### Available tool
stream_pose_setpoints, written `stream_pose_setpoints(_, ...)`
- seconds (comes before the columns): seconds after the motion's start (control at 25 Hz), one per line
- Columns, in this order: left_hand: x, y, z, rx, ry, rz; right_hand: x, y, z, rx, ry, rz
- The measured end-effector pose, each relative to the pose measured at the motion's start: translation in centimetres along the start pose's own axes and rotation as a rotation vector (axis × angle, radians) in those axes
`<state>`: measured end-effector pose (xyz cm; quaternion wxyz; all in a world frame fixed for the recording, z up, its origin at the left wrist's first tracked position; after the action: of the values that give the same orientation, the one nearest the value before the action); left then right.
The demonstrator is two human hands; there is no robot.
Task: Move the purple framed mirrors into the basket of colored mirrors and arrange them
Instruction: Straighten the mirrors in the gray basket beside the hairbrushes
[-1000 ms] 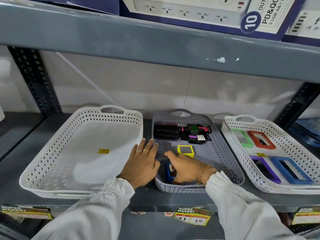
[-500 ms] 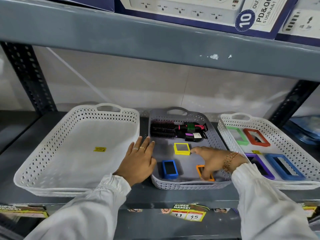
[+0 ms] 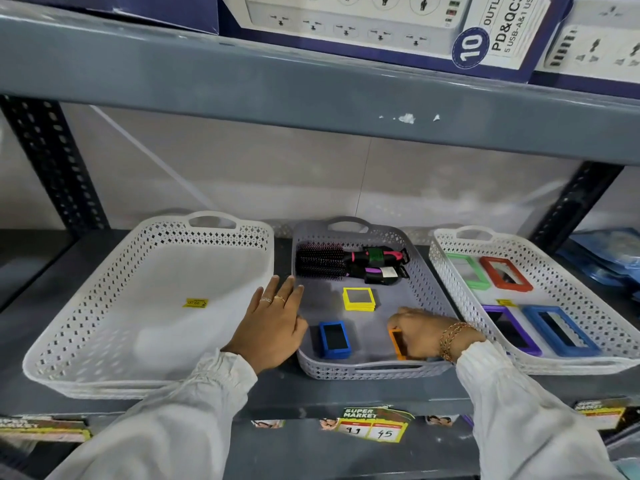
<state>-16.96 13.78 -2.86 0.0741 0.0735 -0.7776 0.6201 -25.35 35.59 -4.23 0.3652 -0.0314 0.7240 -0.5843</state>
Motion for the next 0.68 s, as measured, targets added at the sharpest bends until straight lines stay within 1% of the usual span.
stream_pose_setpoints(0.12,0.0,0.0,0.0,0.006,-0.002,0.000,-0.4,-0.3,0.1,-0.014,0.008,-0.004)
stream_pose_setpoints(0.44,-0.2,-0.4,-0.1,0.024,-0.022,0.061,-0.4,-0.3,0.0,-0.036,0.004,-0.045)
stream_pose_setpoints(0.56,-0.4,-0.4,-0.1,0.044,-0.018,0.081,-0.7,-0.2,0.3,-0.034,0.029,-0.049)
stream_pose_setpoints(0.64,-0.3,-0.4,-0.2,0.044,-0.021,0.099,-1.5,-1.0,1.0,0.010,0.035,-0.102)
stream_pose_setpoints(0.68,-0.1,-0.5,-0.1,0.042,-0.023,0.090,-2.2,-1.8,1.3,0.059,0.024,-0.163)
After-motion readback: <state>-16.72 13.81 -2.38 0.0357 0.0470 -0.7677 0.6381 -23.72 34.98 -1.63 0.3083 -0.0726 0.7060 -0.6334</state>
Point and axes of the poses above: each hand's wrist, its own x-axis towards the middle knuckle, its own y-axis out of the palm, z = x × y, the point moved 6 cm from there along x, towards the middle knuckle, and after that the axes turned 3 degrees about -y, right-handed, at the moved point
